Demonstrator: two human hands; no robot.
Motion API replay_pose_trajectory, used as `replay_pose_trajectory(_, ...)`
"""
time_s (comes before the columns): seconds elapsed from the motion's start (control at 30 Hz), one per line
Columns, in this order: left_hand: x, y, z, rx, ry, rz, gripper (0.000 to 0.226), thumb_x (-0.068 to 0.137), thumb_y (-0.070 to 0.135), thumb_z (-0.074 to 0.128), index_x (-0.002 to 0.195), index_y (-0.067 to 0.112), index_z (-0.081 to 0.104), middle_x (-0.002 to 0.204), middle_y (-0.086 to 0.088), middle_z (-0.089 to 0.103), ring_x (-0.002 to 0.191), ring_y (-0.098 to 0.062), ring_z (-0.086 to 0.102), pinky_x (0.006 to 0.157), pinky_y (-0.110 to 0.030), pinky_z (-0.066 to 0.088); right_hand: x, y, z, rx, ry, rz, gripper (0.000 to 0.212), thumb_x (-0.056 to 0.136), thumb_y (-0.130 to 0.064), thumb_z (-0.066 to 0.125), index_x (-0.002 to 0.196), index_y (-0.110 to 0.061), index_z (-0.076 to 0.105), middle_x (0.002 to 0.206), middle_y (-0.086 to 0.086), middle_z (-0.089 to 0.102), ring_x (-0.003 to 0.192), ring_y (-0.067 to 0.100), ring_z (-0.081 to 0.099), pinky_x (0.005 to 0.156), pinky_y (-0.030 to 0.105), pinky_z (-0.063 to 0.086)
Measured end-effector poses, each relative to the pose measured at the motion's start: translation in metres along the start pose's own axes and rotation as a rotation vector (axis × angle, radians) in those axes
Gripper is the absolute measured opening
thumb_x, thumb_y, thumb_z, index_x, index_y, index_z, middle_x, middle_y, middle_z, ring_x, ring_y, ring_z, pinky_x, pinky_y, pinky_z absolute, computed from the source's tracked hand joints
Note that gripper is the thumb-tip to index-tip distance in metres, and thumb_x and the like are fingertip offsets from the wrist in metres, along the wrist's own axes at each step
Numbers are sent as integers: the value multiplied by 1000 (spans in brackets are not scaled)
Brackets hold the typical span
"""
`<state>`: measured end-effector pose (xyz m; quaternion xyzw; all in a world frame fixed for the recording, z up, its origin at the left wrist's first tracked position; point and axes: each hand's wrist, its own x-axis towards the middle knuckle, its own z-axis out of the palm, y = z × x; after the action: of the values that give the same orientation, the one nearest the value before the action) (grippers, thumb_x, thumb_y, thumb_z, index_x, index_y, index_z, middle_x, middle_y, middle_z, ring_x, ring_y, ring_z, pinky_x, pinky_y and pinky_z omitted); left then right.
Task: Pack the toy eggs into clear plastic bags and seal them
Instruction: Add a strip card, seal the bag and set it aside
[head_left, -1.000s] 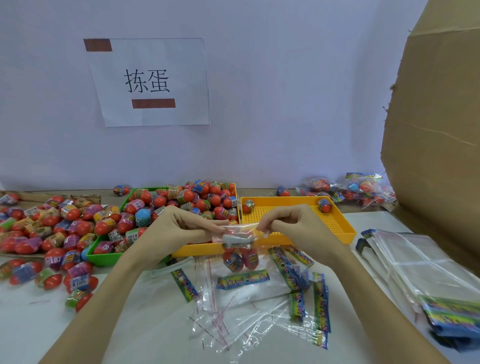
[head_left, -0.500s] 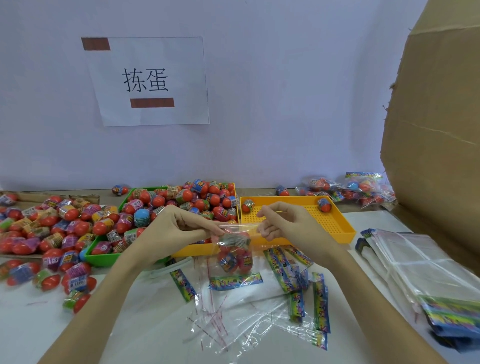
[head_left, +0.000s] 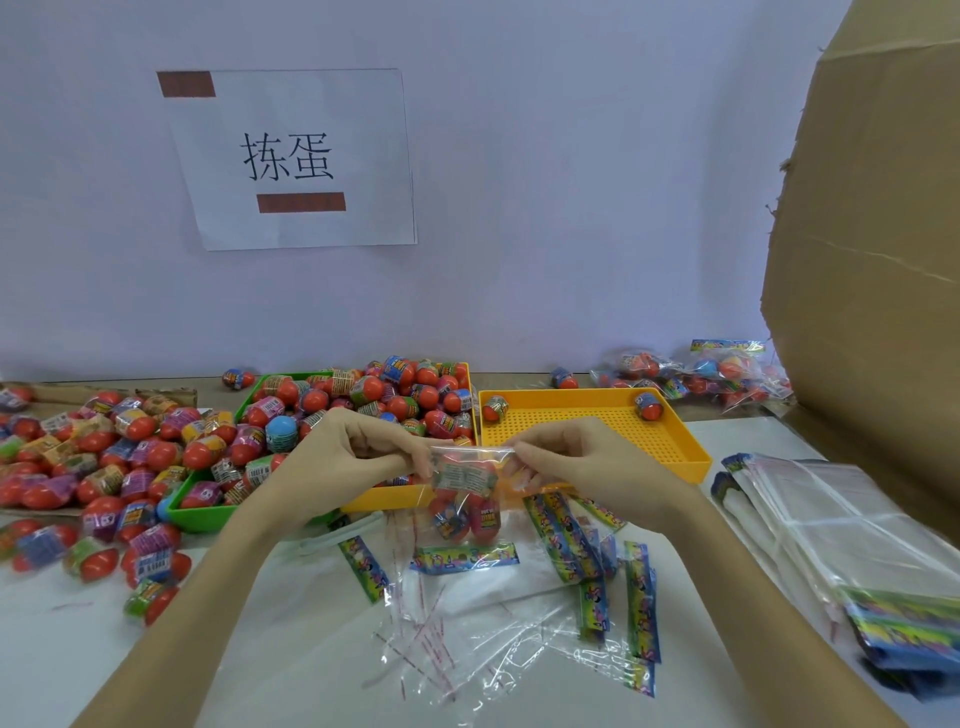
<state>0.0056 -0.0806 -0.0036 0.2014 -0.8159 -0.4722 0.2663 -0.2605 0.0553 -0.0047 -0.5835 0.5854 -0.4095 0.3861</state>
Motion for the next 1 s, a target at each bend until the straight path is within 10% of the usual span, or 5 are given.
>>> replay_pose_trajectory(0.2,0,-5,-4,7,34,-36,36,97,-6,68,85,23,85,106,-1,83,114,-12,75,95,-23,59,-2,1,-5,-64,-120,-91,41,101,-12,69,135,-35,66,120,-4,76,111,17,74,101,37,58)
replay_pose_trajectory(0.53,-2,-8,-10,-162,154,-2,19,93,6,72,82,17,83,93,-13,81,101,-23,78,84,-24,61,3,8,-3,-377,38,-75,8,94,-19,79,100,-24,81,86,-10,78,77,7,74,69,21,58)
replay_pose_trajectory(0.73,-1,-7,-8,-235,148,10,13,88,9,75,81,17,83,91,-8,82,101,-18,78,81,-23,62,6,3,18,-146,216,-202,36,95,-26,78,128,-36,67,96,-5,73,61,23,72,59,32,60)
replay_pose_trajectory(1.0,0,-6,-6,-314,146,8,12,86,13,75,79,18,83,94,-14,81,111,-25,77,83,-25,63,3,-1,27,137,220,-216,20,98,-23,74,118,-26,77,112,-1,77,67,17,71,50,30,52)
